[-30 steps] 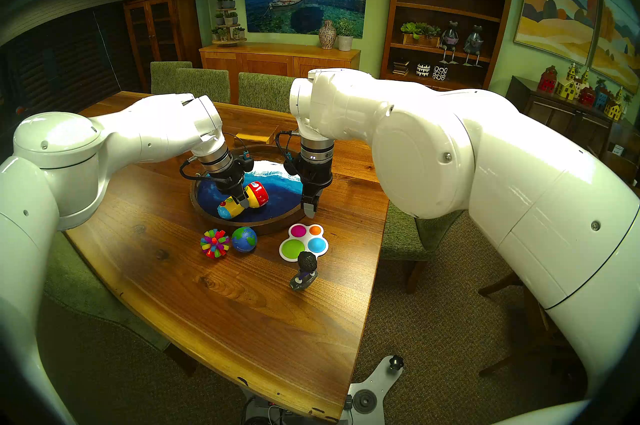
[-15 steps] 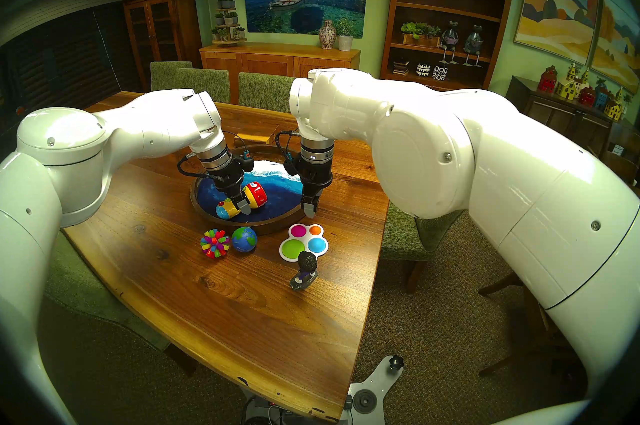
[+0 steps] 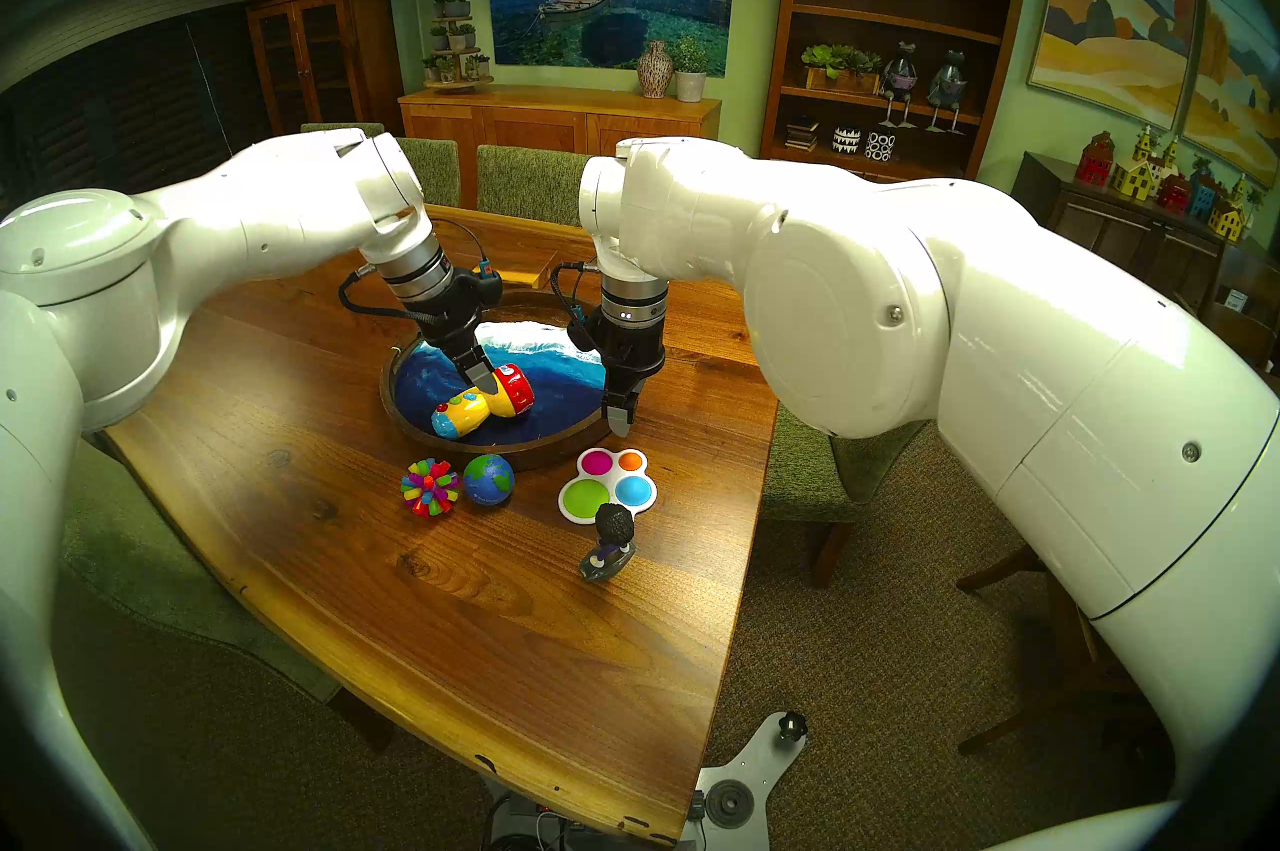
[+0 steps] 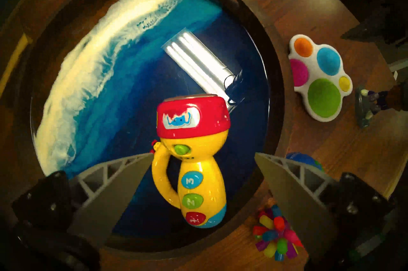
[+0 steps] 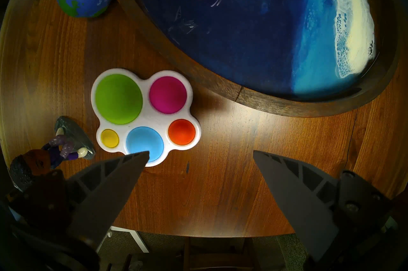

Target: Put toys in center tray

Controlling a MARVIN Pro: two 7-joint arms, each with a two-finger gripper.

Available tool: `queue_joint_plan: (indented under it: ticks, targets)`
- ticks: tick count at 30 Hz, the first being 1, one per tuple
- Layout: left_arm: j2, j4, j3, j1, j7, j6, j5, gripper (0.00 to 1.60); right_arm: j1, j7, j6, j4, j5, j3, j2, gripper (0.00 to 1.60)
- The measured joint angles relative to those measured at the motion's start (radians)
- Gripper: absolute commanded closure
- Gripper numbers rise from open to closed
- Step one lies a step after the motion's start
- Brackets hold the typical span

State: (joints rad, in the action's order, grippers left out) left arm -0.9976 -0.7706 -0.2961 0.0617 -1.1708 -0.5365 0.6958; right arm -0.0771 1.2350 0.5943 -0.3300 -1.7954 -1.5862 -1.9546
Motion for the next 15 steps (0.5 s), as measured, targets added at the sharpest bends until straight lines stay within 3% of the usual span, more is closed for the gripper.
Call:
queue_joint_plan:
  ticks: [15]
  targets:
    - [0.168,-0.205,-0.015,0.074,-0.112,-0.017,-0.061,0.00,0.004,0.000,0.000,-0.001,0.001,0.000,0.000,0.00]
